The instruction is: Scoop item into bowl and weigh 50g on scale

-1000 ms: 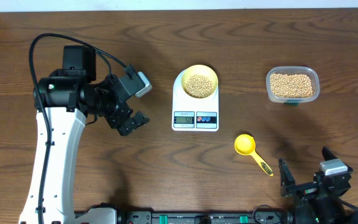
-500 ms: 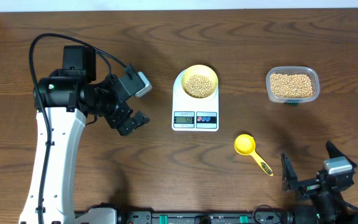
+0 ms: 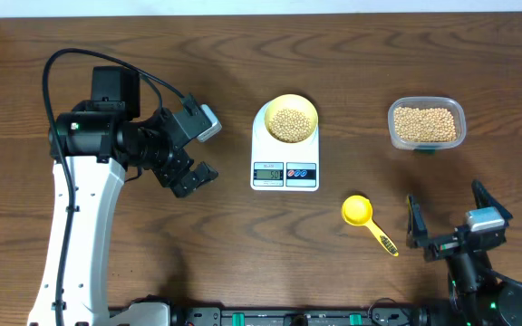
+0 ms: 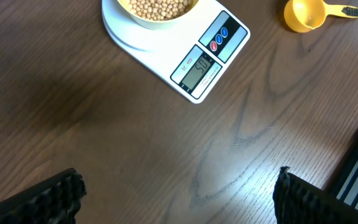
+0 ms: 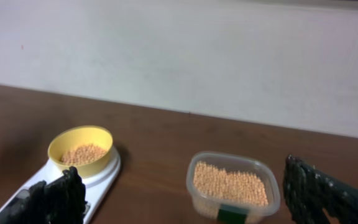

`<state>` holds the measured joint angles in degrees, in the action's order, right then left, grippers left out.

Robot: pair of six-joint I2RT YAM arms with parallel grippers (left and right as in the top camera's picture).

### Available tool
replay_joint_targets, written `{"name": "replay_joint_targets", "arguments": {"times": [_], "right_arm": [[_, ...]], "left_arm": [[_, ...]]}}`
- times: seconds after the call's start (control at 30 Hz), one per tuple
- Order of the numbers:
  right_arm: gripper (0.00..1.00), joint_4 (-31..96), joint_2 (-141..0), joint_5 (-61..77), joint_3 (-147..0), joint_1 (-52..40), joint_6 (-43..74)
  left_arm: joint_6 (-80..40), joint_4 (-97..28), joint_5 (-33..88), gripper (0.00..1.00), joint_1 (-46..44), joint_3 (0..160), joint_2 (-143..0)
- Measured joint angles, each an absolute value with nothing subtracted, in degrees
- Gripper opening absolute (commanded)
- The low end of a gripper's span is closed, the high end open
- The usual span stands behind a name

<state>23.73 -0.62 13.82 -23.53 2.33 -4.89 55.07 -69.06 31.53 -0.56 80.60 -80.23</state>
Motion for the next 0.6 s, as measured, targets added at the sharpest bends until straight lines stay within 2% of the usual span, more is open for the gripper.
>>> {"name": "replay_joint_targets", "arguments": {"times": [0.27,0.6], "right_arm": [[0.99,12.5,-0.6,13.7,-16.8,2.3,-4.9],[0.99,6.2,-0.6,13.7,-12.2,2.3,-4.9]], "left_arm": [[55.1,-69.1,31.5,0.99,-0.6,80.6,-80.2],[55.1,-69.1,31.5,0.99,-0.6,80.6,-80.2]]}}
